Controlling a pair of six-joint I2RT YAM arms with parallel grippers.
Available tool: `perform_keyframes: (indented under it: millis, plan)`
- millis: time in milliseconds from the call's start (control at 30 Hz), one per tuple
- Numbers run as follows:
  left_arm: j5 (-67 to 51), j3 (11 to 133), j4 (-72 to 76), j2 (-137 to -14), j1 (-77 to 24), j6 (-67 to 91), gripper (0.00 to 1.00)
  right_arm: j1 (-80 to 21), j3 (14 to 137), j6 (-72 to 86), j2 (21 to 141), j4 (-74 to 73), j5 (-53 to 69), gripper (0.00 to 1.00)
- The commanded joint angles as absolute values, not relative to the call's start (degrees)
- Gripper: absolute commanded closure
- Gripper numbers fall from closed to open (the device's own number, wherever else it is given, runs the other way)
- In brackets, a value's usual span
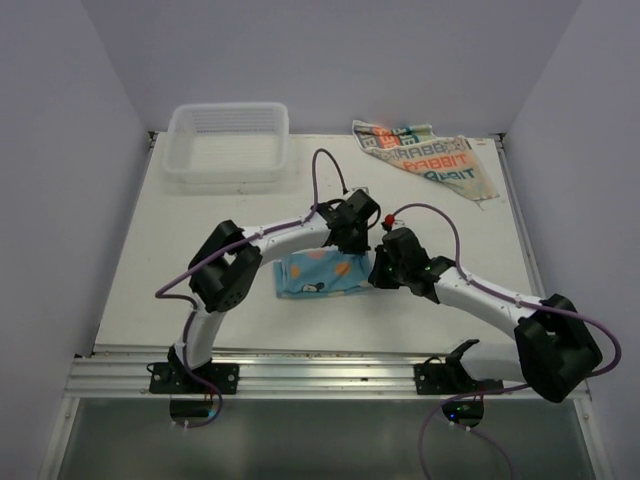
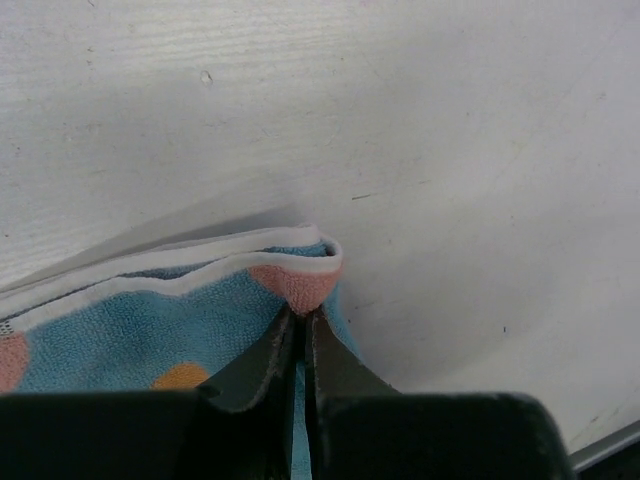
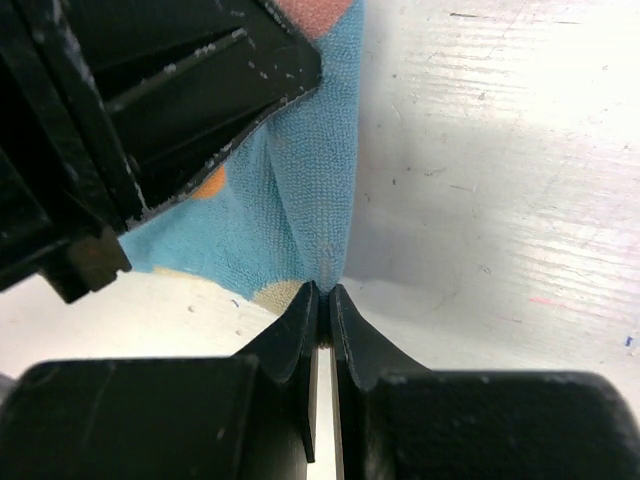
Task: Roll the towels
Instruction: Roll the towel
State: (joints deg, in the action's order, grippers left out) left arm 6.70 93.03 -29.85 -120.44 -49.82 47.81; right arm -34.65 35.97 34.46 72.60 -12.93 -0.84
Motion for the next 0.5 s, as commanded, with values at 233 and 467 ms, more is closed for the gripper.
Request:
perform_keyframes:
  millis: [233, 467]
  plan:
    - [0.9, 82.0, -11.1, -112.0, -44.4, 47.9, 0.98, -43.2, 38.8, 32.6, 70.3, -24.5, -19.5, 1.00]
    - [-3.5, 77.5, -4.2, -110.2, -42.8, 47.3, 1.00, -47.5, 41.7, 29.9, 73.2, -26.5, -25.8, 1.00]
